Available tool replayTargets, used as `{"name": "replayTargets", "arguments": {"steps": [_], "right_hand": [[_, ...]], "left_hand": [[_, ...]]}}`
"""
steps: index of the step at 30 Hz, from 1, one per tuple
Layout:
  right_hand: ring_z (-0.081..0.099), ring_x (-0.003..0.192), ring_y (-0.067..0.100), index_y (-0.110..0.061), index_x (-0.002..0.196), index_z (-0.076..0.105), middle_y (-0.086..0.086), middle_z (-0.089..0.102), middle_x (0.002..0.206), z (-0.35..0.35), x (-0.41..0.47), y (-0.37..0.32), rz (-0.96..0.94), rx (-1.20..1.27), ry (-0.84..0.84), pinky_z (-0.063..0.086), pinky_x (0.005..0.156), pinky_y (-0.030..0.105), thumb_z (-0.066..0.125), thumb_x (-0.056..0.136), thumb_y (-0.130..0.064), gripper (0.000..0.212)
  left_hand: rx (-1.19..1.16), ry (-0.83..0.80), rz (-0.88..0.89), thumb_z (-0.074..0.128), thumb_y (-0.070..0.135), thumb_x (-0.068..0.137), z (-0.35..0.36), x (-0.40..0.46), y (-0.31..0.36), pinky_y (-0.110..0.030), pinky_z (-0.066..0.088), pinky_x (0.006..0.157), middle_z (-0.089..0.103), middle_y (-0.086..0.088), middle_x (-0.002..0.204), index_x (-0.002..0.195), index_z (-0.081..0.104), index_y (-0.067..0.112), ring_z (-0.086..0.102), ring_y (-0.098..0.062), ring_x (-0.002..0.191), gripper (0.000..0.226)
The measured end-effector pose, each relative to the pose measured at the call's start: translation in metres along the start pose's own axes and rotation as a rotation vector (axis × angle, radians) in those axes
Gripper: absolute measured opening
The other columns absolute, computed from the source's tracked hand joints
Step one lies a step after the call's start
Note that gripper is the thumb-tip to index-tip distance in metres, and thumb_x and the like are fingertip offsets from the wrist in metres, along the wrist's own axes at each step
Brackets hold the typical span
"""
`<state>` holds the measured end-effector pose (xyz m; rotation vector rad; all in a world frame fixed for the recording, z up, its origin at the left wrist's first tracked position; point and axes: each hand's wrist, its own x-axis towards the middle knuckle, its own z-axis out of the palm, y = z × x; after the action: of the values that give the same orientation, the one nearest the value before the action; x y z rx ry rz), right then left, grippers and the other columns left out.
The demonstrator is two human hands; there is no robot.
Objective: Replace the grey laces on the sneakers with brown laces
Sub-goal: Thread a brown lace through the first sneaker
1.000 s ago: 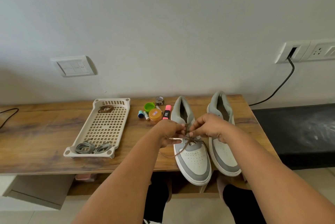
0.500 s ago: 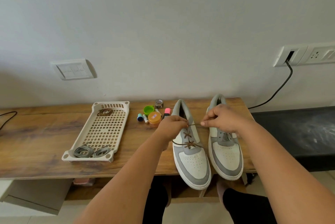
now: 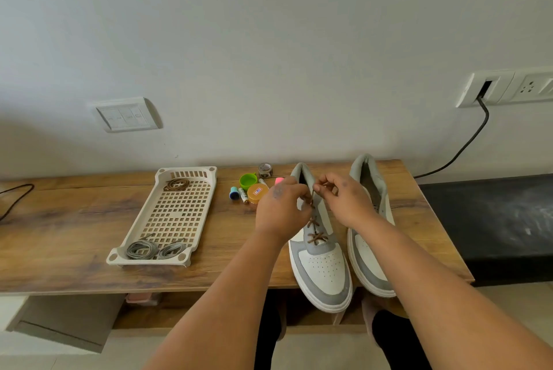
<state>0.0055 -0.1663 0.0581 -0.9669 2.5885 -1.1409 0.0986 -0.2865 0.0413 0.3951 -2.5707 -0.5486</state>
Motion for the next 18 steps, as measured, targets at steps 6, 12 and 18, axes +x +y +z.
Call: {"name": "replayTargets", "arguments": {"steps": [6,12,18], "right_hand": [[0.054,0.084,0.008,-0.021,0.104,0.062,-0.009,0.061,0.094,0.005,0.003,0.002,0.071,0.095,-0.06,0.034,0.062,0.01,0.054,0.099,-0.03,0.012],[0.057,0.079,0.01,-0.019,0.1,0.067,-0.008,0.065,0.089,0.01,0.001,0.008,0.088,0.052,-0.04,0.035,0.059,0.011,0.058,0.098,-0.03,0.014],[0.054,0.075,0.006,-0.023,0.087,0.064,-0.012,0.06,0.079,0.007,-0.001,0.007,0.076,0.037,-0.067,0.032,0.057,0.011,0.062,0.095,-0.025,0.009]], "left_hand": [[0.036,0.095,0.062,0.073,0.016,0.078,0.005,-0.004,0.009,-0.014,0.022,0.044,0.057,0.003,0.076,0.081,0.073,0.017,0.053,-0.016,0.059,0.003],[0.029,0.024,0.028,0.068,0.019,0.088,0.001,0.0,0.009,-0.029,0.042,0.055,0.062,-0.001,0.086,0.088,0.072,0.012,0.058,-0.022,0.072,0.008],[-0.03,-0.094,0.065,0.068,0.026,0.088,-0.005,0.002,-0.003,-0.028,0.043,0.062,0.055,0.008,0.092,0.094,0.071,0.019,0.053,-0.012,0.082,0.01]]}}
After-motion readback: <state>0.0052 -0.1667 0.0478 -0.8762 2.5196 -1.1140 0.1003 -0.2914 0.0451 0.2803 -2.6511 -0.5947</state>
